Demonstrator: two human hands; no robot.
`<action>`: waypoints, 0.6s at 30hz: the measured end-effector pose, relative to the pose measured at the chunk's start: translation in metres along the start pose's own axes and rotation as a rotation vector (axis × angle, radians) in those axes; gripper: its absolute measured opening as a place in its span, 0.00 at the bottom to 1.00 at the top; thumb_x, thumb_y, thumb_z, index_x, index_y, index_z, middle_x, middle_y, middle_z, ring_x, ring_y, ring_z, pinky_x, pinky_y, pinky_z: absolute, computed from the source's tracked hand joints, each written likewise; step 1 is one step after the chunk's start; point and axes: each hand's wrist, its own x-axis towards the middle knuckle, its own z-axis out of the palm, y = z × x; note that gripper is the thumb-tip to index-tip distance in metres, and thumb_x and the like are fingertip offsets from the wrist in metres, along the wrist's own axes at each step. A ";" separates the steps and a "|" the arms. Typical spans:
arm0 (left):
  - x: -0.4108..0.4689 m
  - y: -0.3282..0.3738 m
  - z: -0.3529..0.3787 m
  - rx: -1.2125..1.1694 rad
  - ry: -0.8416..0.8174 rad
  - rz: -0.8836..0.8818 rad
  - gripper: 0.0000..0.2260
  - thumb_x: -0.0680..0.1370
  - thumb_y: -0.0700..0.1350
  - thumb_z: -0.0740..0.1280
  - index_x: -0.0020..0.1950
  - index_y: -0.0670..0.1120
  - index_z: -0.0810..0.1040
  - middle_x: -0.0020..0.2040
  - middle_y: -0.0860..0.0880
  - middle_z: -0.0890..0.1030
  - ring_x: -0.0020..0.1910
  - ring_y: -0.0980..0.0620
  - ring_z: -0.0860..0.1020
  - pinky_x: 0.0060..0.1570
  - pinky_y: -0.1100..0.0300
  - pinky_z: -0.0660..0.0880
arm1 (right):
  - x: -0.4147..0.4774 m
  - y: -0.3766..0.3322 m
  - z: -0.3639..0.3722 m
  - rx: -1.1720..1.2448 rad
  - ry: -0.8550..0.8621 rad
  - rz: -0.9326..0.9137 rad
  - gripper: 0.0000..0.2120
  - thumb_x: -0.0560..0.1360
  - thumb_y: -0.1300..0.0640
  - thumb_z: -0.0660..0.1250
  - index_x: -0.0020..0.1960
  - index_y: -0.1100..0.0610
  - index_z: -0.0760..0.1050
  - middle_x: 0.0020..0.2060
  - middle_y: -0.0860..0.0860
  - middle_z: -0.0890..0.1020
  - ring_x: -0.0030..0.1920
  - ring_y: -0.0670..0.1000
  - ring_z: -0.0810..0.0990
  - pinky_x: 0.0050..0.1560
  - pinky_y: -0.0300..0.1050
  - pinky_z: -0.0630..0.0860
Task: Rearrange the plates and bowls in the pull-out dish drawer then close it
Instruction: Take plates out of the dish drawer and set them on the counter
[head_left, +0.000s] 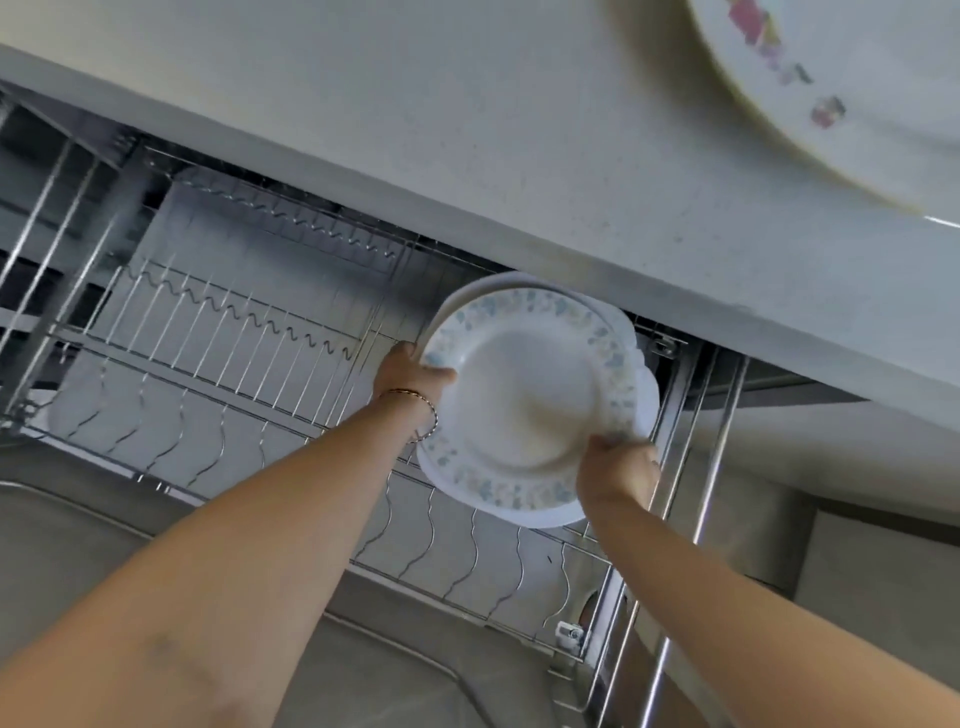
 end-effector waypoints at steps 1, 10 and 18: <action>0.000 0.001 0.001 0.019 -0.001 0.020 0.18 0.73 0.42 0.67 0.61 0.39 0.73 0.51 0.44 0.77 0.45 0.47 0.74 0.42 0.61 0.70 | -0.002 0.001 0.002 0.019 0.009 0.004 0.23 0.79 0.58 0.58 0.70 0.66 0.58 0.68 0.64 0.65 0.67 0.63 0.68 0.64 0.52 0.67; -0.018 -0.004 0.006 0.359 -0.030 -0.021 0.25 0.78 0.56 0.57 0.71 0.45 0.61 0.65 0.37 0.67 0.65 0.36 0.68 0.56 0.46 0.72 | -0.015 0.001 0.001 -0.002 0.008 -0.029 0.29 0.79 0.64 0.55 0.76 0.58 0.48 0.71 0.62 0.59 0.70 0.62 0.63 0.66 0.56 0.66; -0.090 0.009 -0.041 0.384 -0.109 0.201 0.18 0.79 0.44 0.61 0.68 0.43 0.69 0.66 0.42 0.71 0.63 0.43 0.74 0.61 0.52 0.76 | -0.068 -0.011 -0.058 -0.450 -0.296 -0.218 0.32 0.76 0.60 0.59 0.76 0.56 0.50 0.72 0.61 0.56 0.72 0.61 0.57 0.71 0.54 0.64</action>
